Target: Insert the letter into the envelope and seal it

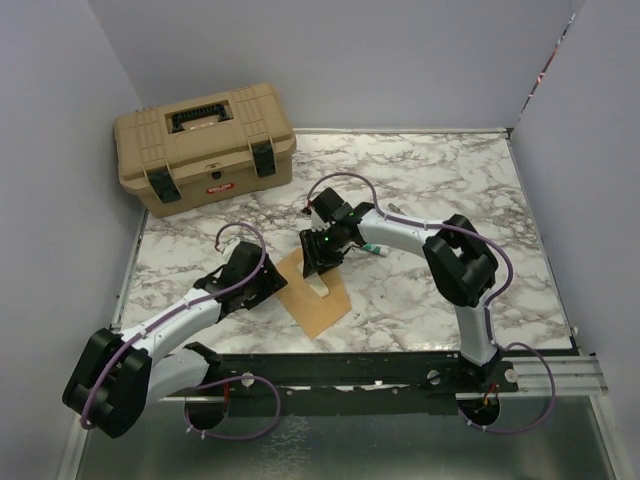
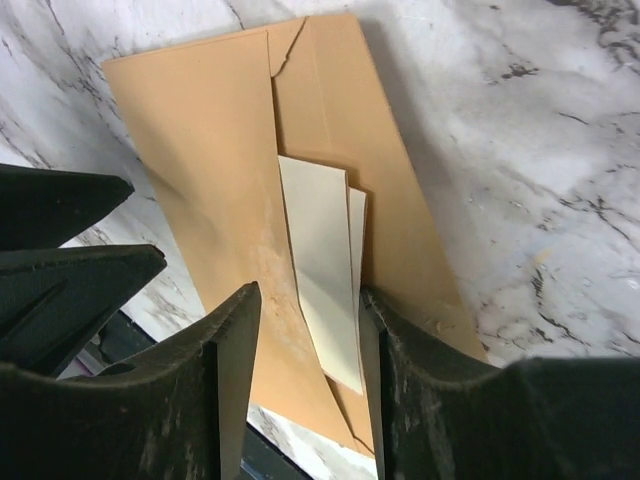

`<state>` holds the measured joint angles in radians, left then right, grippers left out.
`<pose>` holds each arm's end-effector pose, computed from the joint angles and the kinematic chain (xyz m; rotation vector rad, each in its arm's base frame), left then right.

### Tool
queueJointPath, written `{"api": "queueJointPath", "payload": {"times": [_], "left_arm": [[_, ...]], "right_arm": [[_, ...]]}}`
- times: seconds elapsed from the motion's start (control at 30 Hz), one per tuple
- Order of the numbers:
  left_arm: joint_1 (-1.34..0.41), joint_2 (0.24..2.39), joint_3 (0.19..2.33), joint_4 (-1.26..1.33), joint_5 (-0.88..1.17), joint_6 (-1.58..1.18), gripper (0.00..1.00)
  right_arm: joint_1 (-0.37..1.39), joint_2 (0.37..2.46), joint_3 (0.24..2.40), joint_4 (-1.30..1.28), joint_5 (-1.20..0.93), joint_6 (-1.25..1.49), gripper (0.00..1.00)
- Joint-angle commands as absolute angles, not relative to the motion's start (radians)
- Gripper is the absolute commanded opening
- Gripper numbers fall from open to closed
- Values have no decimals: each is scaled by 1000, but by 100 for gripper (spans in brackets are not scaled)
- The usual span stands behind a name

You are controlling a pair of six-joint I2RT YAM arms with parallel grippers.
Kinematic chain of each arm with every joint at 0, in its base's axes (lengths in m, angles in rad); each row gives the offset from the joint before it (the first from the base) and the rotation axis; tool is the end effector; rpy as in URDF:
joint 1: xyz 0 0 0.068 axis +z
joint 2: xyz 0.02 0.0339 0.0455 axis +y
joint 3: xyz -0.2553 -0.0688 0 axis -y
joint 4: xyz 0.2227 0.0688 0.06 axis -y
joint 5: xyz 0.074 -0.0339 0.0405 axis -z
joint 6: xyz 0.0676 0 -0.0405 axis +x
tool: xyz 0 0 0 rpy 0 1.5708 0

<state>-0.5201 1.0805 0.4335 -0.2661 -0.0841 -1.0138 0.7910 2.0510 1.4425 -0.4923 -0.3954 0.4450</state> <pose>0.1764 -0.0945 0.1405 -0.6615 2.4747 -0.5289 0.2745 0.3146 0.1403 -0.6274 2.7936 0.8637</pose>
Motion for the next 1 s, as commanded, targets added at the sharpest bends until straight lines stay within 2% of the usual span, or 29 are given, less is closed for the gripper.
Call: {"api": "queueJointPath", "payload": {"times": [0.0, 0.33, 0.57, 0.97], "left_arm": [[-511, 1080, 396, -384, -52, -1006, 70], [-510, 1133, 394, -370, -12, -982, 61], [-509, 1160, 383, -343, 0, -971, 61], [-509, 1191, 374, -269, 20, -946, 60]], "right_arm": [[801, 2044, 1488, -604, -302, 438, 48], [813, 2082, 1490, -586, -267, 438, 28], [818, 2105, 1493, -549, -282, 442, 29], [822, 2114, 1446, -425, -434, 466, 27]]}}
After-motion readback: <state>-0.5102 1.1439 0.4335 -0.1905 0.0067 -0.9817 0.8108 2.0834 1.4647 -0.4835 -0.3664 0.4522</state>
